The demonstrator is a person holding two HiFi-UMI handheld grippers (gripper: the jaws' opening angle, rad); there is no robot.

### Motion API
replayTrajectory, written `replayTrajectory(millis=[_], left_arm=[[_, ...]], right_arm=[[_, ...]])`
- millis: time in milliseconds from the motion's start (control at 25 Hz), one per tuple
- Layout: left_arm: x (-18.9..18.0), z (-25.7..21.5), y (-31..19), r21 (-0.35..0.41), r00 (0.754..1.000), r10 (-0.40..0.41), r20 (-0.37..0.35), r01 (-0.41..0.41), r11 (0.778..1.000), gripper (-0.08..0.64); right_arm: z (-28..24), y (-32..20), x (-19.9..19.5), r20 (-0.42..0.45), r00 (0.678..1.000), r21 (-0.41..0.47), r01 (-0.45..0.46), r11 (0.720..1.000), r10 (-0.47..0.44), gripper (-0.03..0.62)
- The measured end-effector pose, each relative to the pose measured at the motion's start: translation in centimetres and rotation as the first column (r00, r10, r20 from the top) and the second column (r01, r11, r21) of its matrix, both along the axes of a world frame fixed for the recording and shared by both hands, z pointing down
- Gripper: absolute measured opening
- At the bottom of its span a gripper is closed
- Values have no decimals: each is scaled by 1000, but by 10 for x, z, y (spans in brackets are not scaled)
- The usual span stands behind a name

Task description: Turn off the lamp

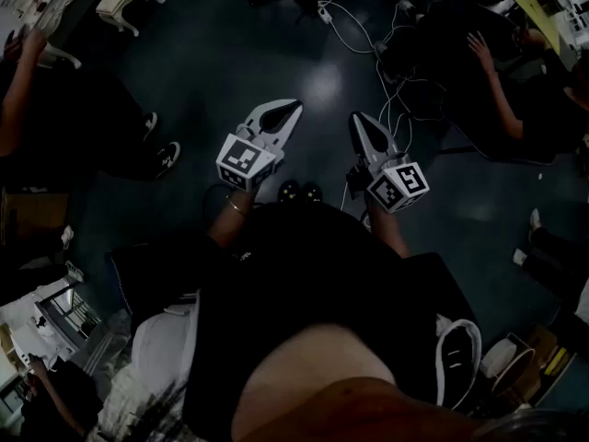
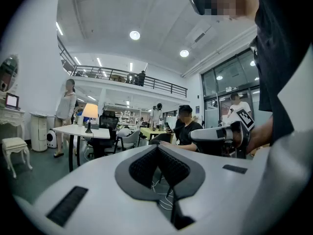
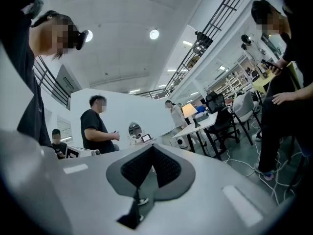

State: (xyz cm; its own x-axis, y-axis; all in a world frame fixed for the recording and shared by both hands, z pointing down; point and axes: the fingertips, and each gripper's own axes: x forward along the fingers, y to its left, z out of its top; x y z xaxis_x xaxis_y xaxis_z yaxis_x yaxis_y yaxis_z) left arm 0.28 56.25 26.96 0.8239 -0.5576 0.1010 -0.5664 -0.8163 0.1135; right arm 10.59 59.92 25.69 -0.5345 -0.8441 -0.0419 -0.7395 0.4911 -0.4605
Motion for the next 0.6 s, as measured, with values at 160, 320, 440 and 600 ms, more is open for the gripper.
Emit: replayTrajectory(millis=[160,320,440,600], left_arm=[[6,1,1,7,1000,-2,6,2,1000,6],[6,0,-2,8,1000,0,9,0,1000,6],[4,1,-3,6,1000,-2,10,2,1000,6],[3,2,-8,13,1000,-15,17,15,1000,8]], right_arm=[[-2,0,5,-3,1000,5,-3,1000,3,0],[-2,-3,7,-4,1000,1,-9,1000,9,0],[-2,-4,6,10,1000,2,-15,1000,15,0],[0,-6,11,24,1000,8,-18,1000,17,0]])
